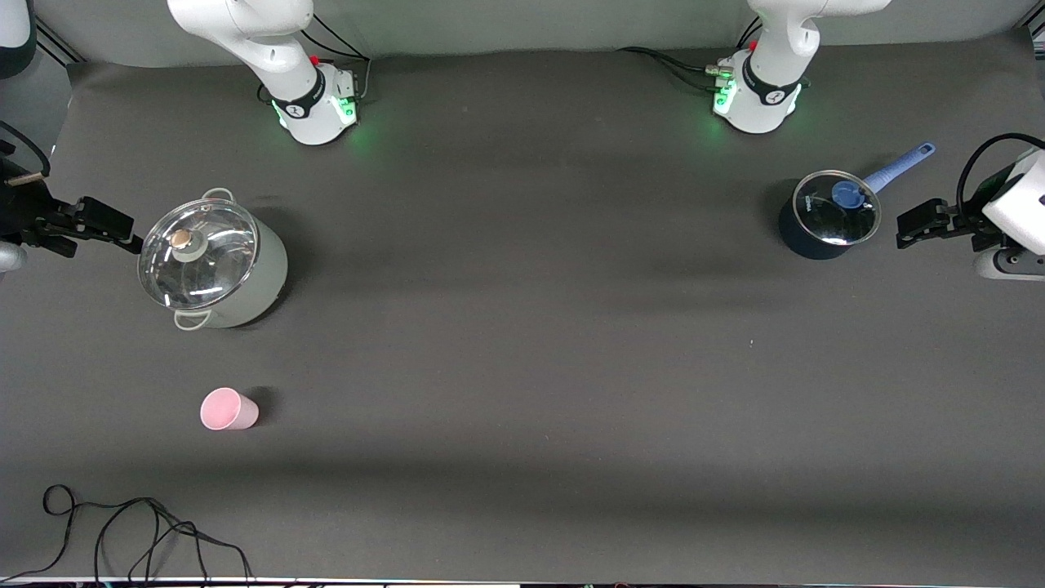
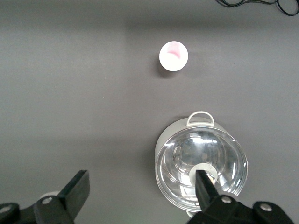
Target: Transfer pink cup from left to right arm
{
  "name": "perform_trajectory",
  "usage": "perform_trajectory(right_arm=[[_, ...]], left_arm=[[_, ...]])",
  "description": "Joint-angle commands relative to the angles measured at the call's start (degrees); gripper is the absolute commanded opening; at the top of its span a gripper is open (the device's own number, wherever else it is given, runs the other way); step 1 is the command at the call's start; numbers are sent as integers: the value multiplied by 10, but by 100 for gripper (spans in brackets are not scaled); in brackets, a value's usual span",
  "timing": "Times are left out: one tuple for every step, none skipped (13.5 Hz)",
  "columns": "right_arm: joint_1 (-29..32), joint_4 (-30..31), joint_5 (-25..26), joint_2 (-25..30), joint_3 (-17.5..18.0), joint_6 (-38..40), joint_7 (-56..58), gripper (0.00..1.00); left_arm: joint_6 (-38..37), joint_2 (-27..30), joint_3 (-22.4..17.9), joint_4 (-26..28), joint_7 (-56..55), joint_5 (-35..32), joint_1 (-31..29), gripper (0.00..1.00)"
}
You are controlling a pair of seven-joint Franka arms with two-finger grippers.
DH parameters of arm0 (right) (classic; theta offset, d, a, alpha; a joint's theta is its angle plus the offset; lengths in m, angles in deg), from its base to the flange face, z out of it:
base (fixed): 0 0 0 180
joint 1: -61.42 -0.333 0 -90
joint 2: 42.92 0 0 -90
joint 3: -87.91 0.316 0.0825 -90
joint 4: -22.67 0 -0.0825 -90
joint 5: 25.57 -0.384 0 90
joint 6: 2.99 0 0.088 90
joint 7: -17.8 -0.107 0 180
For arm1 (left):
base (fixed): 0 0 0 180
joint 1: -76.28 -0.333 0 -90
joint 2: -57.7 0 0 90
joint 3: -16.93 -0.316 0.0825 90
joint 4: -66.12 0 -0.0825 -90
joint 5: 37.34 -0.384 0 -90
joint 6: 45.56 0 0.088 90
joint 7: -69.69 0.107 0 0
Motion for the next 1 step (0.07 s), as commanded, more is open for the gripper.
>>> perform_trajectory(right_arm=[[-8,-9,-8,-2,-7,9,-1,100]], left_arm=[[-10,1,-3,-10,-6,-12,8,100]])
